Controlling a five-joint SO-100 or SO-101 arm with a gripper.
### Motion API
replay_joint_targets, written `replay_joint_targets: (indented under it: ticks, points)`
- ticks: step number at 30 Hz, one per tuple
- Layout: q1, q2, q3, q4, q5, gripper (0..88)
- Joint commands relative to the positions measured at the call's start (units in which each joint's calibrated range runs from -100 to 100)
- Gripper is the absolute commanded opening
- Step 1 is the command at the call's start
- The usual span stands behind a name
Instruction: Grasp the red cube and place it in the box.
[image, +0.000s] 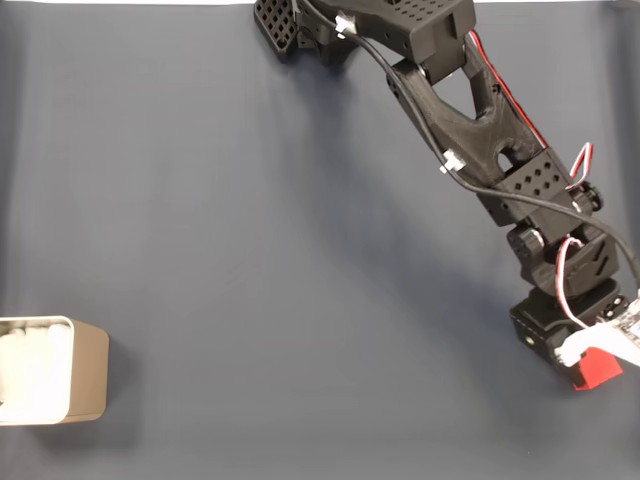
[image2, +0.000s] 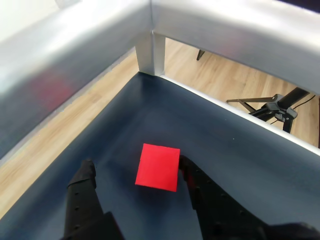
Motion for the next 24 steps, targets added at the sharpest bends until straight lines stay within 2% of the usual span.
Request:
replay_joint_targets:
  ticks: [1, 10, 19, 24]
  points:
    - [-1.1, -0.4, -3.1, -1.3, -0.3, 38.7]
    - [-1.7, -0.3, -3.1, -0.9, -0.1, 37.6]
    - [-1.6, -1.6, -1.6, 0.2, 0.6, 28.8]
    - [-1.3, -2.8, 0.1, 0.2, 1.0, 19.9]
